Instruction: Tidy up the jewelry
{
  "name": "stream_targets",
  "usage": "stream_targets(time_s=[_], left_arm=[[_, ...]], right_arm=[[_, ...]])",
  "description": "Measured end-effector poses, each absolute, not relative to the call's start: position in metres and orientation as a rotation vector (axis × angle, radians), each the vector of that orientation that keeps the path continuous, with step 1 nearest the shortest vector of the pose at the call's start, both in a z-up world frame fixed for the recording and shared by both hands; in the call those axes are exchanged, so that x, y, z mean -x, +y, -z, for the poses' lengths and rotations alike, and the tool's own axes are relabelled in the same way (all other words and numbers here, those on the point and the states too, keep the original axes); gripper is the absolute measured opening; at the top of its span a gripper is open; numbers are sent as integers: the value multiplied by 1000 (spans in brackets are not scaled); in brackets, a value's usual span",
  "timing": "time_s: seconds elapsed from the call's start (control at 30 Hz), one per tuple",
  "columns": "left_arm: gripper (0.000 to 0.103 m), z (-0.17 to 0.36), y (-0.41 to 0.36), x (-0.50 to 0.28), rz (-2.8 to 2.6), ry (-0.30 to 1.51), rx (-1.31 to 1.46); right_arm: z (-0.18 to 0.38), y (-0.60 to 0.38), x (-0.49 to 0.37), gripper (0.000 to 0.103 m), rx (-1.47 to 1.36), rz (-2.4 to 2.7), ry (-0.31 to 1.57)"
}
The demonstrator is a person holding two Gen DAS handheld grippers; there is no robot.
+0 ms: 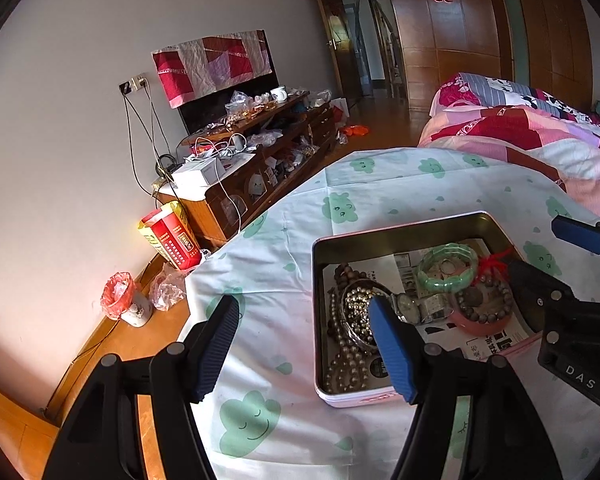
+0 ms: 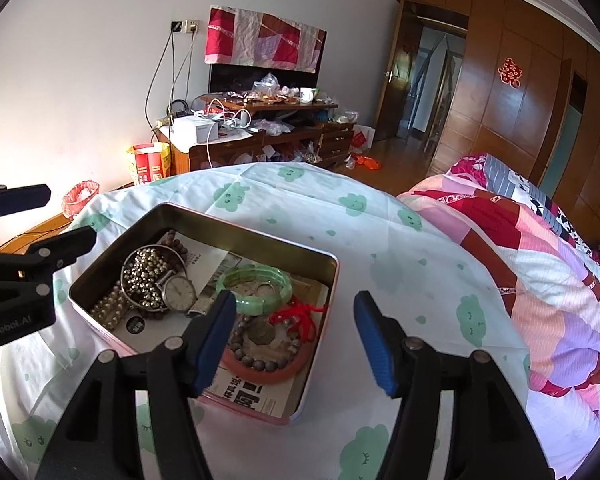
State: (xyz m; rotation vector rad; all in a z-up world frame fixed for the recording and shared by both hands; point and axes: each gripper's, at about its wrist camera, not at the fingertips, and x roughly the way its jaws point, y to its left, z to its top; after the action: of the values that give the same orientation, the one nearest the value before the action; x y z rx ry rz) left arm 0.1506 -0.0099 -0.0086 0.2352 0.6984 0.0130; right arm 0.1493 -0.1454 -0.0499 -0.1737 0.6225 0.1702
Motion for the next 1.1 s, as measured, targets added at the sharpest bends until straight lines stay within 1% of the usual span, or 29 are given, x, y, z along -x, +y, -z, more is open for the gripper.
stream_targets(time_s=[1.1], left_arm=[[68,9,-8,-149,-19,701,-236]], right_arm=[[43,-145,-144,66,169,-175,614]])
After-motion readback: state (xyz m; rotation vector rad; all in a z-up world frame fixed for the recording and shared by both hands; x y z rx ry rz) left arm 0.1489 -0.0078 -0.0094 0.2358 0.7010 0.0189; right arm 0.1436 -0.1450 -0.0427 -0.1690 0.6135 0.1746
